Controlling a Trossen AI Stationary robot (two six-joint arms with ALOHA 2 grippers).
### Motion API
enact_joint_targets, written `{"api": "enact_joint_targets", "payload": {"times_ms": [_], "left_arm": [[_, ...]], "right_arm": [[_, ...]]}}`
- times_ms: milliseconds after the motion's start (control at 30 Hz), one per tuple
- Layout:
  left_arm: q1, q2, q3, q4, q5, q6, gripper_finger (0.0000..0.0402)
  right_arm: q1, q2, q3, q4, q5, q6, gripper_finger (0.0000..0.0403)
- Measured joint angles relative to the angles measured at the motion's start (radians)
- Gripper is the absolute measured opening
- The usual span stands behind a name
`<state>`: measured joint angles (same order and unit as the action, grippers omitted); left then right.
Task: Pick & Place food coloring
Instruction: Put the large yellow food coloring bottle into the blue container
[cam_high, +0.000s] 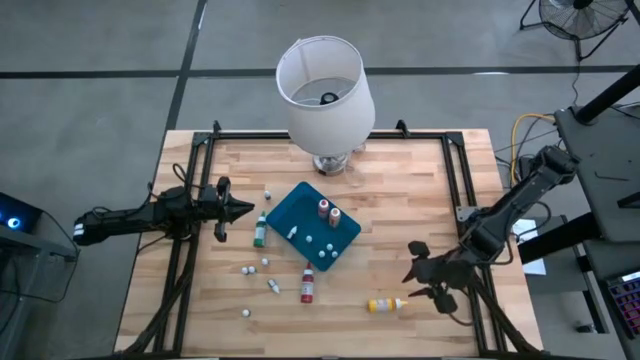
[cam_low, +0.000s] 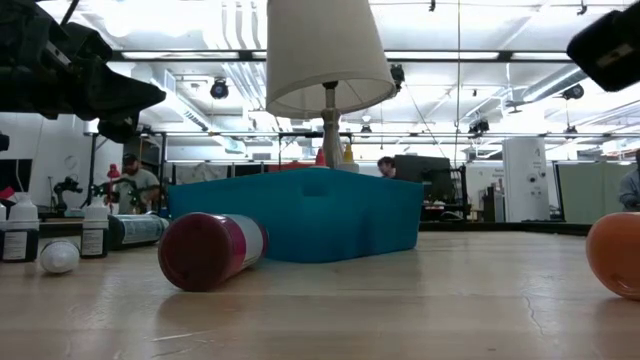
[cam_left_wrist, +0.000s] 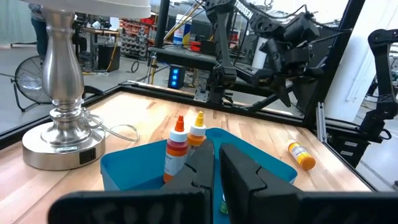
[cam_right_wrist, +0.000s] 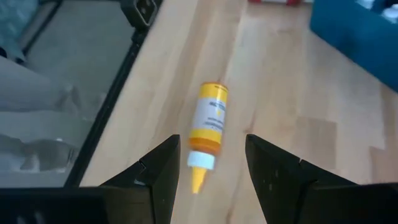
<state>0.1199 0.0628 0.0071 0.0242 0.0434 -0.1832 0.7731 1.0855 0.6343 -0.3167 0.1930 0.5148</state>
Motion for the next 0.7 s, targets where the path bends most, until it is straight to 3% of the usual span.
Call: {"api": "enact_joint_targets", "payload": {"times_ms": [700], "left_arm": [[0.000, 0.000, 0.000, 0.000, 0.000, 0.000, 0.0000]], "right_arm": [[0.118, -0.048, -0.323, 0.431, 0.077, -0.056, 0.0171]]}}
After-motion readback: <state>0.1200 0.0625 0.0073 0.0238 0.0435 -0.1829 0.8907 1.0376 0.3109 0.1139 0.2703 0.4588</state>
